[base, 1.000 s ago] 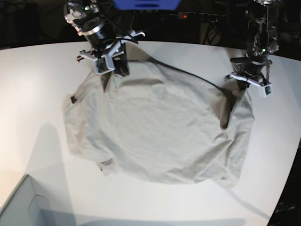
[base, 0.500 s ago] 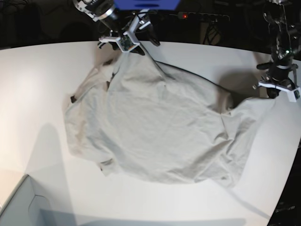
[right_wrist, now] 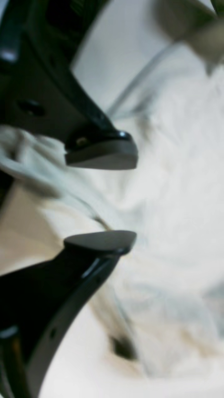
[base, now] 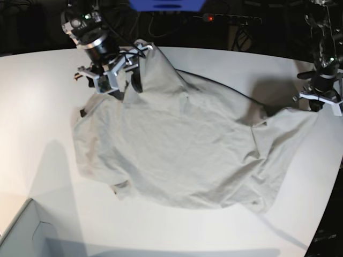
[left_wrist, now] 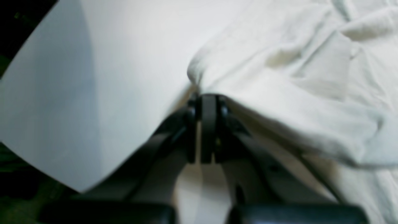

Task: Layout the t-shirt on the table in an organized manner, then fold the t-shirt properly

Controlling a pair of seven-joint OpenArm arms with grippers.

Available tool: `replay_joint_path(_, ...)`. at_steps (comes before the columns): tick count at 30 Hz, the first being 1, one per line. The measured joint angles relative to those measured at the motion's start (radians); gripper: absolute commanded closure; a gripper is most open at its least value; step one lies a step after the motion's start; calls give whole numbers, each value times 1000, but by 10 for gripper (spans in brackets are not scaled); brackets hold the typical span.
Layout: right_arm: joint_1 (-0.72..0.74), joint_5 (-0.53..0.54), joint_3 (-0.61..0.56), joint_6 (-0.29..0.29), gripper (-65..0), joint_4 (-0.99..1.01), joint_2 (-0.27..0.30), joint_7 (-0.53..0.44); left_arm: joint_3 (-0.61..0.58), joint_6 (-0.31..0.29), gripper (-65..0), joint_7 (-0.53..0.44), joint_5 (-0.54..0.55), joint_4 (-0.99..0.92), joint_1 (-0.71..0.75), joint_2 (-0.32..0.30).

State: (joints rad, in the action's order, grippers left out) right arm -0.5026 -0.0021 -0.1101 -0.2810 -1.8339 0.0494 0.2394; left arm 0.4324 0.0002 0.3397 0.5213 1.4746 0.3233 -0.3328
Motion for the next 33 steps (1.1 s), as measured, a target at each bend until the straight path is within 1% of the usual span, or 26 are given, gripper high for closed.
replay_joint_path(2, 62, 0, -4, -2, -319, 0, 0, 122, 0, 0, 0, -2, 0, 0, -1, 0)
replay_joint_path(5, 150, -1, -3, -9, -319, 3, 3, 281, 0, 0, 0, 0, 0, -1, 0, 5)
replay_joint_path(8, 242, 0, 3, -75, -318, 50, 3, 396, 0, 0, 0, 1, 0, -2, -1, 3)
replay_joint_path(9, 261, 2, 3, -95, -318, 61, 3, 415, 0, 0, 0, 0, 0, -2, -1, 3)
replay_joint_path(10, 272, 0, 3, -111, -318, 64, 3, 426, 0, 0, 0, 0, 0, -2, -1, 3)
replay_joint_path(13, 298, 2, 3, -119, -318, 101, 0, 452, 0, 0, 0, -1, 0, -2, -2, 3)
replay_joint_path(17, 316, -2, 9, -119, -318, 158, 1, 452, 0, 0, 0, -1, 0, -3, -3, 3)
replay_joint_path(26, 338, -1, 95, -119, -319, 179, 0, 456, 0, 0, 0, 0, 0, -3, -3, 6)
replay_joint_path(33, 325, -4, 91, -119, -319, 180, -5, 458, 0, 0, 0, 0, 0, -3, -6, 12)
